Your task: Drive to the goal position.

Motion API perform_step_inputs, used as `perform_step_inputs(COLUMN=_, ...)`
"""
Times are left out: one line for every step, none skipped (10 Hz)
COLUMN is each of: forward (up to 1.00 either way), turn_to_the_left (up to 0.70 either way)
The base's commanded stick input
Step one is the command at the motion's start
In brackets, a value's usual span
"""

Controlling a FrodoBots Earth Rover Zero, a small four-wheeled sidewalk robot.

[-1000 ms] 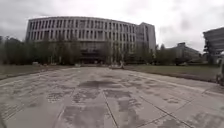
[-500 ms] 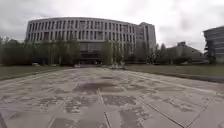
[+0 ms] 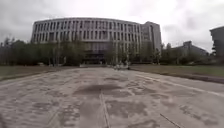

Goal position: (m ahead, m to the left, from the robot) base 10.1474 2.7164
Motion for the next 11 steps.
perform_step_inputs(forward=0.7, turn_to_the_left=0.01)
perform_step_inputs(forward=0.7, turn_to_the_left=0.01)
perform_step_inputs(forward=0.7, turn_to_the_left=0.01)
perform_step_inputs(forward=0.7, turn_to_the_left=0.01)
perform_step_inputs(forward=0.7, turn_to_the_left=0.01)
perform_step_inputs(forward=0.7, turn_to_the_left=0.01)
perform_step_inputs(forward=0.7, turn_to_the_left=0.01)
perform_step_inputs(forward=0.7, turn_to_the_left=0.01)
perform_step_inputs(forward=0.7, turn_to_the_left=0.01)
perform_step_inputs(forward=0.7, turn_to_the_left=0.01)
perform_step_inputs(forward=0.7, turn_to_the_left=0.01)
